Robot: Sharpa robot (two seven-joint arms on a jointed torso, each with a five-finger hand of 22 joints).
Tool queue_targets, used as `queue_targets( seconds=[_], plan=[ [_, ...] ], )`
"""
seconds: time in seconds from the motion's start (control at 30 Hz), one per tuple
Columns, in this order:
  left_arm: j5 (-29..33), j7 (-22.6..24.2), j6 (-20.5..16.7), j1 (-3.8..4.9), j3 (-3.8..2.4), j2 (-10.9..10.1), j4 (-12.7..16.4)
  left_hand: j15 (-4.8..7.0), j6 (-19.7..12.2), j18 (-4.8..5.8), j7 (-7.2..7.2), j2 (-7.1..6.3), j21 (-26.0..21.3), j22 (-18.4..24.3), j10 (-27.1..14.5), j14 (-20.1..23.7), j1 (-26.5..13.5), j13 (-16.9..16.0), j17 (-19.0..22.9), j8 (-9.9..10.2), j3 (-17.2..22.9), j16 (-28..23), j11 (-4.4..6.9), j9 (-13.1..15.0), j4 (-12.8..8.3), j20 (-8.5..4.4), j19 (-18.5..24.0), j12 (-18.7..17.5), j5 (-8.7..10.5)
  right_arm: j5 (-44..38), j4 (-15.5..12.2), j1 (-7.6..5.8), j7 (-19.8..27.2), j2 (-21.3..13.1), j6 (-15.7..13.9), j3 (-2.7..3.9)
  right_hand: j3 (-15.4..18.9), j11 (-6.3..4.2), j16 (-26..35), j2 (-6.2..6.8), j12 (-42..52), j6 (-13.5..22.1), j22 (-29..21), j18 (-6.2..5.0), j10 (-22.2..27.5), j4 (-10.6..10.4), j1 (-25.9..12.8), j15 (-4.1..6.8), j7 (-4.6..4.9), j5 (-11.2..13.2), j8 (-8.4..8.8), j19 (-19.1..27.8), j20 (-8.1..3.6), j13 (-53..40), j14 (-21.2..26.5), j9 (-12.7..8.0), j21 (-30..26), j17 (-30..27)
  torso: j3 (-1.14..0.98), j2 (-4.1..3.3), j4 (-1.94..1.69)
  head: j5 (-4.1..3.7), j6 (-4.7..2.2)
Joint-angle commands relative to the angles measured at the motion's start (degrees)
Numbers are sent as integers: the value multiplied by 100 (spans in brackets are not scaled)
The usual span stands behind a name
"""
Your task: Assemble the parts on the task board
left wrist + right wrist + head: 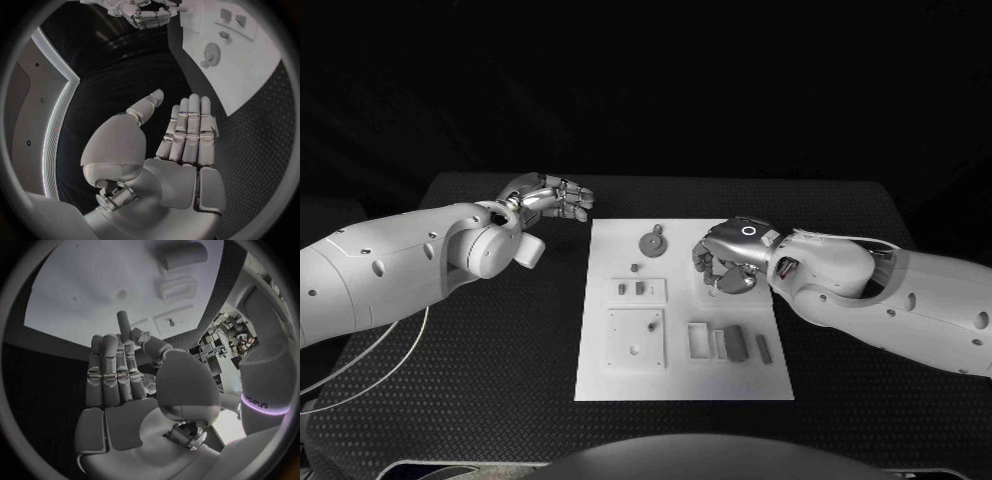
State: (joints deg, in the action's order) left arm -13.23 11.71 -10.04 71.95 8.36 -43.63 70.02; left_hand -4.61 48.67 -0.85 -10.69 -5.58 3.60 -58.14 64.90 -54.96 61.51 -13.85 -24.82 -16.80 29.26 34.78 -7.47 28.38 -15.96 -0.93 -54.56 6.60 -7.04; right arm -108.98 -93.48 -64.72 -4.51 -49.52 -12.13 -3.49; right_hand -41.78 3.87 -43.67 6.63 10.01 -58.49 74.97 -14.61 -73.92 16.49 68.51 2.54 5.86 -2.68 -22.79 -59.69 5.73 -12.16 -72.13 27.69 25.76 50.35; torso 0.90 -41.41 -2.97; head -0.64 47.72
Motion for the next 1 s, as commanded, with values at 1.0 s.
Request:
queue_targets(
  seconds=[1.0],
  plan=[
    [36,43,70,7,-6,142,-104,-23,-25,-47,8,-15,27,13,-44,-32,-8,8,-27,-26,-22,-37,-8,-9,22,10,-3,42,-25,184,-199,437,444,1135,-335,-202,-41,-146,-56,-168,119,-34,121,-39,-181,11,222,122,9,-20,-23,-67,-17,-283,-177,26,40,17,6,0,-7,388,83]
  ],
)
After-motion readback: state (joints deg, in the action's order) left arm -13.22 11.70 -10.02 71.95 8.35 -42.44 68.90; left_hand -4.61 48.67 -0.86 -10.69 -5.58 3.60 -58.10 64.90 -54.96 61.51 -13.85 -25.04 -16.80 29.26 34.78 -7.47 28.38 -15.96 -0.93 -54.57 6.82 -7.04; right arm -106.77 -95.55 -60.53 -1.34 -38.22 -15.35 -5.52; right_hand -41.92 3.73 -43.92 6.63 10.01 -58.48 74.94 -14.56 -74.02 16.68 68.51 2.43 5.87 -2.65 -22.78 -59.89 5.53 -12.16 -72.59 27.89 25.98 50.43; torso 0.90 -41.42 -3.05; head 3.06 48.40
